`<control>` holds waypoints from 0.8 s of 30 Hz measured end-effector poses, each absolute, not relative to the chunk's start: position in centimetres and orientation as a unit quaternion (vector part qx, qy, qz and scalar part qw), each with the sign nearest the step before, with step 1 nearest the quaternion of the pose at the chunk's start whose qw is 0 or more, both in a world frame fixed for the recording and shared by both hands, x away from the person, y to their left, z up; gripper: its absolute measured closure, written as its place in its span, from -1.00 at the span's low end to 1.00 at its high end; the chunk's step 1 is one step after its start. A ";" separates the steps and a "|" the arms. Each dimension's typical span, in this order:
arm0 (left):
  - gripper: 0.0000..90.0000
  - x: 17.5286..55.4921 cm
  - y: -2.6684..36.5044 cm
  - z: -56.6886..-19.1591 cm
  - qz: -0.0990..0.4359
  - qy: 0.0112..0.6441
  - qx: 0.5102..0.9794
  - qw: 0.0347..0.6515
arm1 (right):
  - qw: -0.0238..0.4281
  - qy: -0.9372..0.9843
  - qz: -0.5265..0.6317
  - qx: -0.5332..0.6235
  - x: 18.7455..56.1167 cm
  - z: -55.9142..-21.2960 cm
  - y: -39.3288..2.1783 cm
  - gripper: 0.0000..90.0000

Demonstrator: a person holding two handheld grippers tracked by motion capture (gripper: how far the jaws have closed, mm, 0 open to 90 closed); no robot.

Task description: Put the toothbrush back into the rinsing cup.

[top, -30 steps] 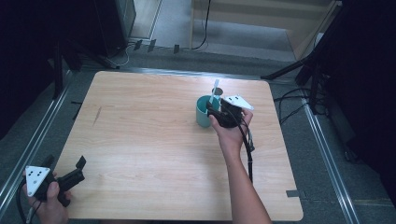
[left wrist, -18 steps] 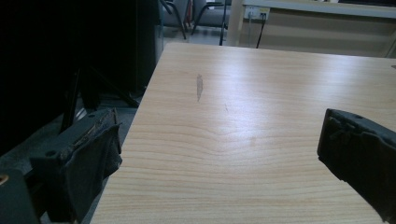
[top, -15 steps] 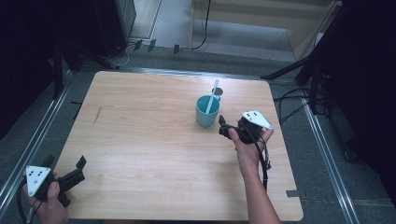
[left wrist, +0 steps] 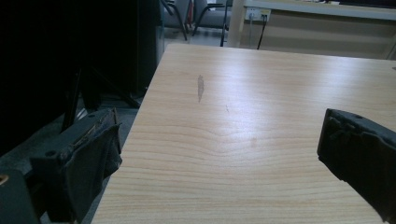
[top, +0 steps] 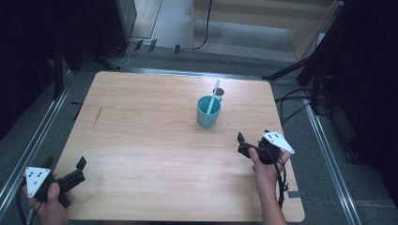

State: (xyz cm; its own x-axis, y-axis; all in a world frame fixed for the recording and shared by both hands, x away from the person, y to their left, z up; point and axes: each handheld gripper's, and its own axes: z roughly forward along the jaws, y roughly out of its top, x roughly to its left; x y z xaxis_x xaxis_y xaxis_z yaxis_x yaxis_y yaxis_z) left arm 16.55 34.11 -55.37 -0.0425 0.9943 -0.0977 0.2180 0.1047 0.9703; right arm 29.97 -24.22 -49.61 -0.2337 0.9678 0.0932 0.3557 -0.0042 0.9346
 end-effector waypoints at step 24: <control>-1.00 16.5 34.0 -55.4 0.426 0.584 0.517 0.458 | 0.327 0.596 0.451 0.578 24.6 -53.8 -32.2 -1.00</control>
State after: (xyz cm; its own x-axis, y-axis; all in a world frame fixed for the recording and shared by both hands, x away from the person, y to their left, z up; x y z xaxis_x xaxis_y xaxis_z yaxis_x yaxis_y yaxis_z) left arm 16.52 34.05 -55.38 -0.0452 0.9944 -0.0954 0.2145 0.1029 0.9713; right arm 24.59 -32.20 -53.78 -0.1177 0.9842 0.1323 0.3936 -0.0761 0.9161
